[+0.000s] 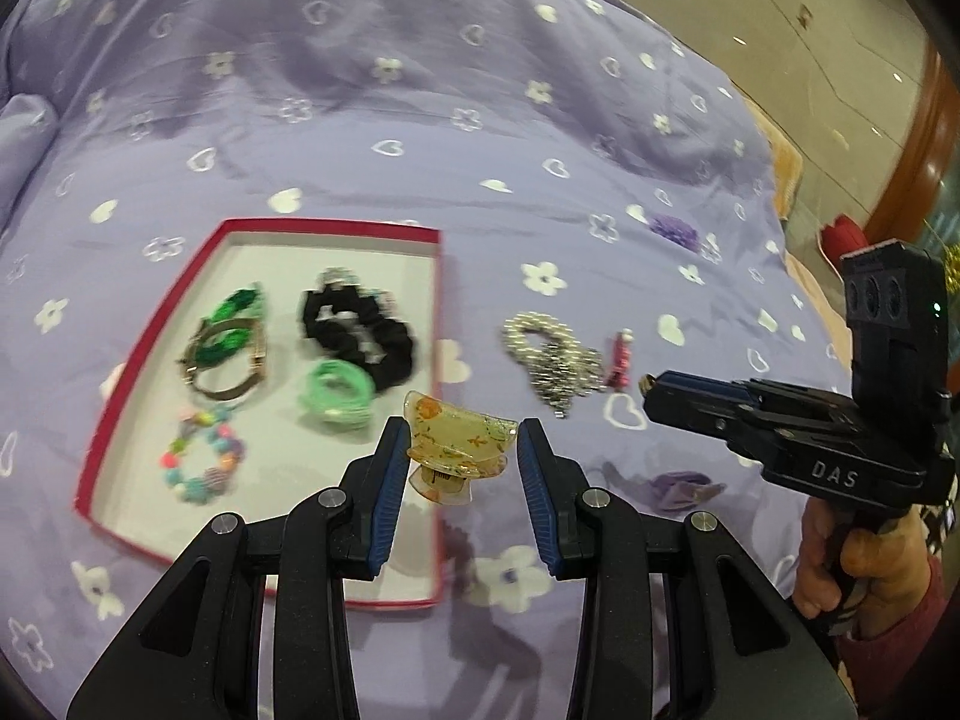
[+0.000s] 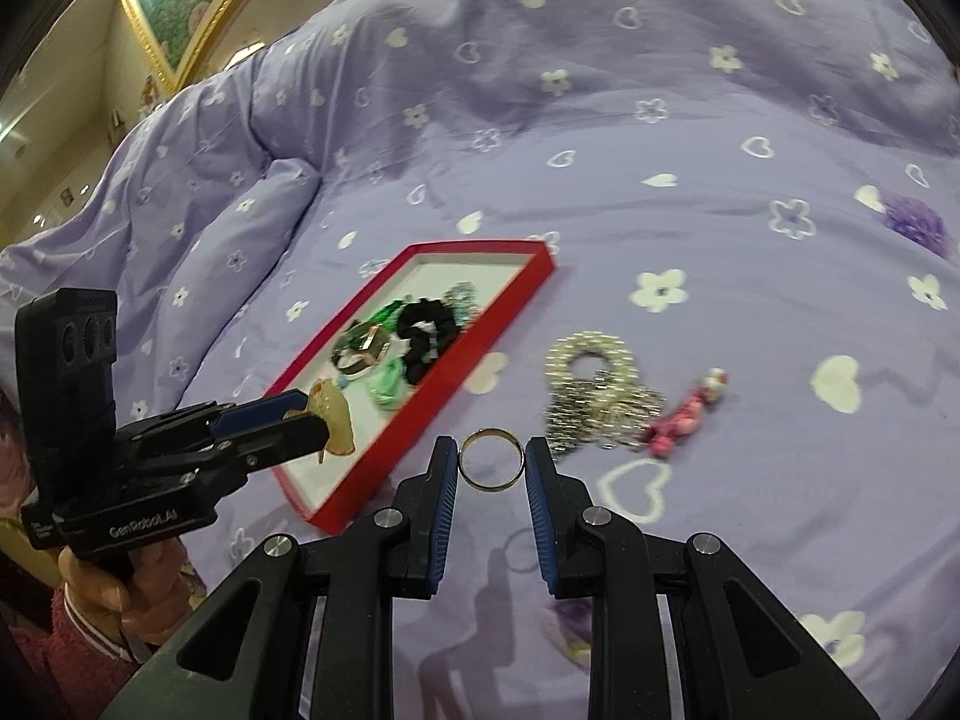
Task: Organize jewelry
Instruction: 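Carry the claw clip and gold ring over the red tray with both tools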
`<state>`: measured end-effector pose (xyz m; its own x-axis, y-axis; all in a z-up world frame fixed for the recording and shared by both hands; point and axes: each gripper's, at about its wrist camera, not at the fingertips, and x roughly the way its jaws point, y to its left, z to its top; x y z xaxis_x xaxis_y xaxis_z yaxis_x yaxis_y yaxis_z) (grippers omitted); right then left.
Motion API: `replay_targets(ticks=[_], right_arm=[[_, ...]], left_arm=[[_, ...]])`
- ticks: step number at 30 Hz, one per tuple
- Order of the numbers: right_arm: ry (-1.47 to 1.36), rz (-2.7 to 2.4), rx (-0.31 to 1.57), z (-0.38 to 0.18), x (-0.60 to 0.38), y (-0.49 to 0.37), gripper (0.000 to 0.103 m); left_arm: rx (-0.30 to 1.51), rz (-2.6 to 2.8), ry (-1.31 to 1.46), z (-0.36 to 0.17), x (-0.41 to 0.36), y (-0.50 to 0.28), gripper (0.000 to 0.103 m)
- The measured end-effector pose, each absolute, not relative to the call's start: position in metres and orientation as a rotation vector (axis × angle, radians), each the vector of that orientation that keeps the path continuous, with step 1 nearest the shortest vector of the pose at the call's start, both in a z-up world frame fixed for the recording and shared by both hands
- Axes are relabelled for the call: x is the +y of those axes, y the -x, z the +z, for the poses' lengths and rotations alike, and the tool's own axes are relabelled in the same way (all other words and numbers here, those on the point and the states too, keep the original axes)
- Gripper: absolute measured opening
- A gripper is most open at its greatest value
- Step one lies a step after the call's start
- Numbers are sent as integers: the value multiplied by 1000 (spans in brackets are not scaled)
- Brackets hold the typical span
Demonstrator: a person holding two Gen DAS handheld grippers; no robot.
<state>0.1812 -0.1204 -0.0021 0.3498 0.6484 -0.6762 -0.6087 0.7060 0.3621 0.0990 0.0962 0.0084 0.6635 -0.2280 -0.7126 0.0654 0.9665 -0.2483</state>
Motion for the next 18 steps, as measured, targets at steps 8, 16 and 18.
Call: replay_targets(ticks=[8,16,18], right_arm=[[4,864,913,0,-80,-171,23],[40,923,924,-4,-42,-164,23],[52,936,927,-4,-31,-164,23]], left_arm=[[832,-87,253,0,137,-89,35],[837,-29,266,-7,167,-85,35],[837,-12,271,-9,176,-85,35]])
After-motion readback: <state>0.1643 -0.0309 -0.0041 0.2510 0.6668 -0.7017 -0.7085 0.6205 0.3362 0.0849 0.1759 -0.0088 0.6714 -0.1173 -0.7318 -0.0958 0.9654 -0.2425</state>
